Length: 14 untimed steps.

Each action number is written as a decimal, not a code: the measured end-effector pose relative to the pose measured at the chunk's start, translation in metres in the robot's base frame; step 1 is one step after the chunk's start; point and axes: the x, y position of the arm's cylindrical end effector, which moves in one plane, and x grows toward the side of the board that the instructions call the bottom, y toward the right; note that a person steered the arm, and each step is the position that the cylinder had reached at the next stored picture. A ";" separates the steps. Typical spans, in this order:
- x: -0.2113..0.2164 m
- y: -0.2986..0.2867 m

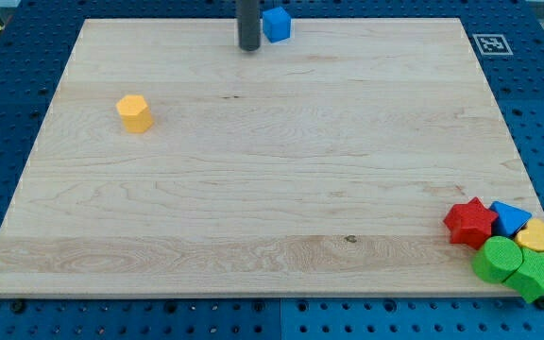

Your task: Push the yellow hexagon towards the center of the board

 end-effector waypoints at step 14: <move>0.170 -0.099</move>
